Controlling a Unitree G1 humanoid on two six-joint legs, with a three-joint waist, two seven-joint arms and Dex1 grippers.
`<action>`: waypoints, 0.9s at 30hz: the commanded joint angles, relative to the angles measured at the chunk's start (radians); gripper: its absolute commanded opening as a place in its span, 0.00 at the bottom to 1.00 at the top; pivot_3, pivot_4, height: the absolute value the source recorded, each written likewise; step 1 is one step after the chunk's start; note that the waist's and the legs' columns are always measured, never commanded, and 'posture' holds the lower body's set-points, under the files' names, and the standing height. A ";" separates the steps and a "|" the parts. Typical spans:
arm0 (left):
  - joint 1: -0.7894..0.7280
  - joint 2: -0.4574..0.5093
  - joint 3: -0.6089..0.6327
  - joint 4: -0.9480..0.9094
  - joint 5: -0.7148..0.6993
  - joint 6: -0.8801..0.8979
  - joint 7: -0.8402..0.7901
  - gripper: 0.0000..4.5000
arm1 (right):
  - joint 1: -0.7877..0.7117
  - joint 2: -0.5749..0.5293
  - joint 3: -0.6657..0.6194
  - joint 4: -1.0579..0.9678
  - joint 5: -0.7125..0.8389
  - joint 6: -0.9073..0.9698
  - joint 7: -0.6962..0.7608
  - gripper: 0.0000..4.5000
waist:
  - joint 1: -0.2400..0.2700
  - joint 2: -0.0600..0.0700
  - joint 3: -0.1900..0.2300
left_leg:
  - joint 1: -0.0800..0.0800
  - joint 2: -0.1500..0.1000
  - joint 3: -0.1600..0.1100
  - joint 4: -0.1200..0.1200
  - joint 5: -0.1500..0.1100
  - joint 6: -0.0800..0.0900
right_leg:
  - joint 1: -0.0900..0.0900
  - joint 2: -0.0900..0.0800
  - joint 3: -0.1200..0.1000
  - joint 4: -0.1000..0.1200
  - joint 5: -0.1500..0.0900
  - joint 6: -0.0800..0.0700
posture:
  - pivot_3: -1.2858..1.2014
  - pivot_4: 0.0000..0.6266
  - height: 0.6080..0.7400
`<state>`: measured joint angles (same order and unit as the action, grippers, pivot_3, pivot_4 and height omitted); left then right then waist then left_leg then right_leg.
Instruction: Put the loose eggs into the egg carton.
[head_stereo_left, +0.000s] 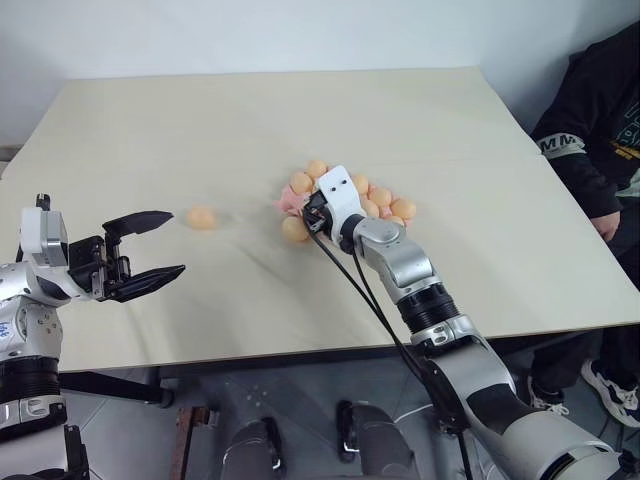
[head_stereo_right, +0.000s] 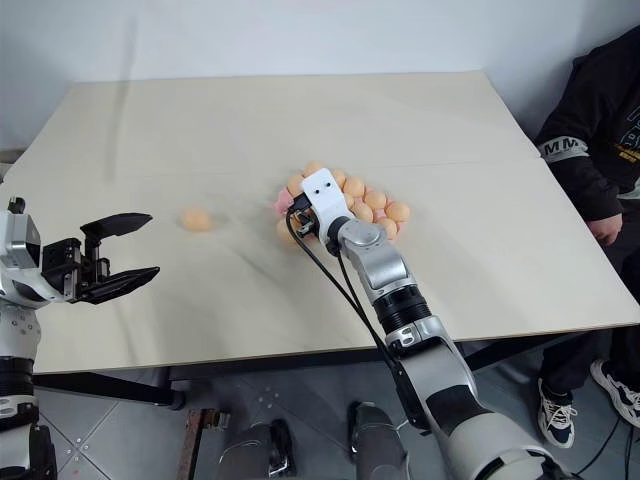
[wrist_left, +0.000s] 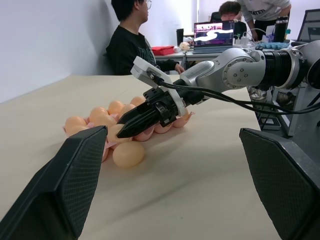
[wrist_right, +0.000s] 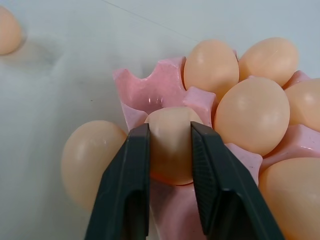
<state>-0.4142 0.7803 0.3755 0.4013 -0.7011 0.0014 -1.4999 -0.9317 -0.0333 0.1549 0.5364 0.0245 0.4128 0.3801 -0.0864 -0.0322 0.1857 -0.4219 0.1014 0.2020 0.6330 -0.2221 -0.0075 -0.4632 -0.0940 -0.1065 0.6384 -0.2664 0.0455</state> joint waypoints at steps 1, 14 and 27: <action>0.006 -0.001 0.028 -0.034 -0.013 -0.006 -0.015 1.00 | -0.018 0.001 0.002 -0.054 0.006 0.007 0.025 0.14 | 0.000 0.000 0.000 | 0.000 0.000 0.000 0.000 0.000 0.000 | 0.000 0.000 0.000 0.000 0.000 0.000 | 0.52 0.24 1.00; 0.005 -0.013 0.024 -0.041 -0.009 -0.004 -0.007 1.00 | 0.031 -0.067 -0.025 -0.352 0.069 0.194 0.090 0.13 | 0.003 0.000 0.000 | 0.000 0.000 0.000 -0.001 0.000 0.000 | 0.000 0.000 0.000 -0.001 0.000 0.000 | 0.52 0.24 1.00; -0.014 -0.023 0.015 -0.025 -0.002 -0.006 -0.012 1.00 | 0.108 -0.186 0.002 -0.447 0.058 0.296 0.101 0.13 | 0.002 0.000 0.000 | 0.000 0.000 0.000 -0.001 0.000 0.000 | 0.000 0.000 0.000 -0.001 0.000 -0.001 | 0.52 0.24 1.00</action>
<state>-0.4165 0.7572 0.3765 0.3928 -0.7003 0.0014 -1.4995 -0.8257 -0.2087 0.1526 0.1389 0.0791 0.7038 0.4706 -0.0846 -0.0323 0.1857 -0.4220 0.1014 0.2020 0.6317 -0.2224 -0.0072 -0.4636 -0.0941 -0.1069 0.6373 -0.2668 0.0449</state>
